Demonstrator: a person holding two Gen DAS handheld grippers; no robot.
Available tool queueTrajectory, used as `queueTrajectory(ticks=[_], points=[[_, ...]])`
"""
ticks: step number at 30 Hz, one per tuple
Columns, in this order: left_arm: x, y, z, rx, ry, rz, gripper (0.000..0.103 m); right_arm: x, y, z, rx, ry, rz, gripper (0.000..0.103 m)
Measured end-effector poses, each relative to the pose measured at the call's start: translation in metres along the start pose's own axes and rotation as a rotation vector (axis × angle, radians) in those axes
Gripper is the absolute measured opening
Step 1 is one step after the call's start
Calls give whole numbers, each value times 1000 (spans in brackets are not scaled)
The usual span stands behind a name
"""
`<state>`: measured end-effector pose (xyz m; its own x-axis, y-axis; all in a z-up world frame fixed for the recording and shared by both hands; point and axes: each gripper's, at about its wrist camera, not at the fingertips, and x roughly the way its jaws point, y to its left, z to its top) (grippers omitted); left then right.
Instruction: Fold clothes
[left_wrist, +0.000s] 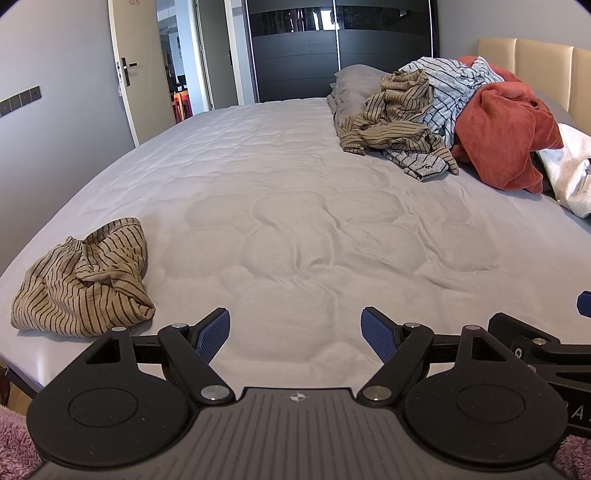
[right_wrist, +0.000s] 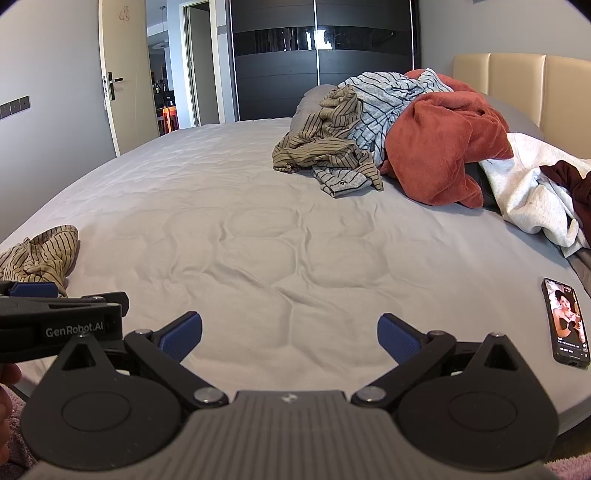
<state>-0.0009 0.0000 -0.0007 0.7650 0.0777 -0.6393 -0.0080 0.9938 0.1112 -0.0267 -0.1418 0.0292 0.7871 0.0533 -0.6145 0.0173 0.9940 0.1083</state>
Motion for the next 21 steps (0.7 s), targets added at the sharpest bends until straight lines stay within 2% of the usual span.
queueTrajectory(ticks=[21], points=[[-1, -3, 2, 13, -3, 0, 78, 1, 0, 0, 0, 6, 0, 102]])
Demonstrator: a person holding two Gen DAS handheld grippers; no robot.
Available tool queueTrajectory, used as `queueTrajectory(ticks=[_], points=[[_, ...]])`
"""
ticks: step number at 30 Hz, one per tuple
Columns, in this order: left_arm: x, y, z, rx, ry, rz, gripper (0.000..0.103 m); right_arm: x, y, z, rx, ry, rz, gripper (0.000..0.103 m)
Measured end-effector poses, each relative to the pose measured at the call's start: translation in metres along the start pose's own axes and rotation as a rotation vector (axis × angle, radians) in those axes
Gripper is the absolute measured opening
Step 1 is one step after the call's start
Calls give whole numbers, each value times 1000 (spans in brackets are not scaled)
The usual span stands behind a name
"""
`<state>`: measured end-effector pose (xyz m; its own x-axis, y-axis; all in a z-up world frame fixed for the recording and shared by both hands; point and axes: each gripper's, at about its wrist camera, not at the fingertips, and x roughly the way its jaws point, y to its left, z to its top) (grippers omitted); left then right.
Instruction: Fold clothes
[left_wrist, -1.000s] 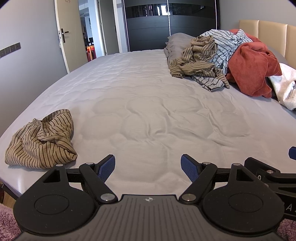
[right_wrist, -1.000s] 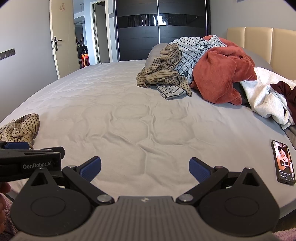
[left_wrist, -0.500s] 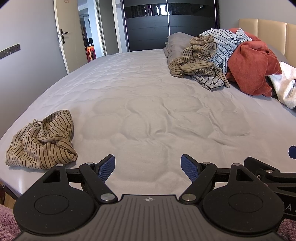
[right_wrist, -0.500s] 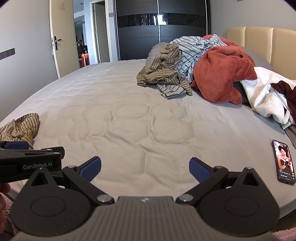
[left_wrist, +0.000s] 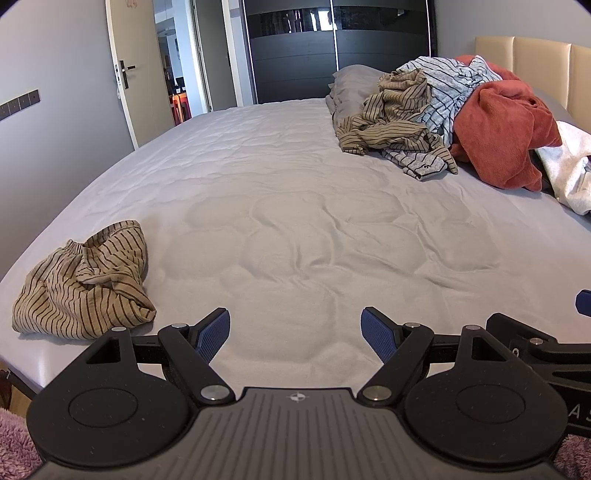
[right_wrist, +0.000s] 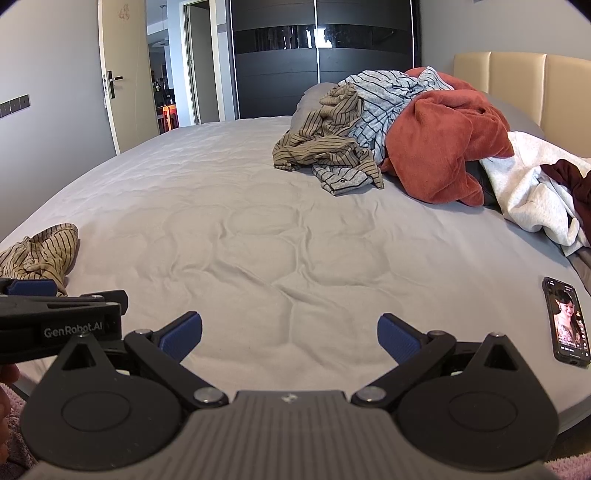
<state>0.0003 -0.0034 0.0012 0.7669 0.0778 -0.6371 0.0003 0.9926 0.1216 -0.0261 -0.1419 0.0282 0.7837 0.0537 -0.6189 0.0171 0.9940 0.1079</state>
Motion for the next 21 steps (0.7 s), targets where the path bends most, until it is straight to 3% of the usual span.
queueTrajectory(ticks=[11, 21], points=[[3, -1, 0, 14, 3, 9, 78, 0, 1, 0, -4, 9, -6, 102], [19, -2, 2, 63, 15, 36, 78, 6, -24, 13, 19, 8, -16, 102]])
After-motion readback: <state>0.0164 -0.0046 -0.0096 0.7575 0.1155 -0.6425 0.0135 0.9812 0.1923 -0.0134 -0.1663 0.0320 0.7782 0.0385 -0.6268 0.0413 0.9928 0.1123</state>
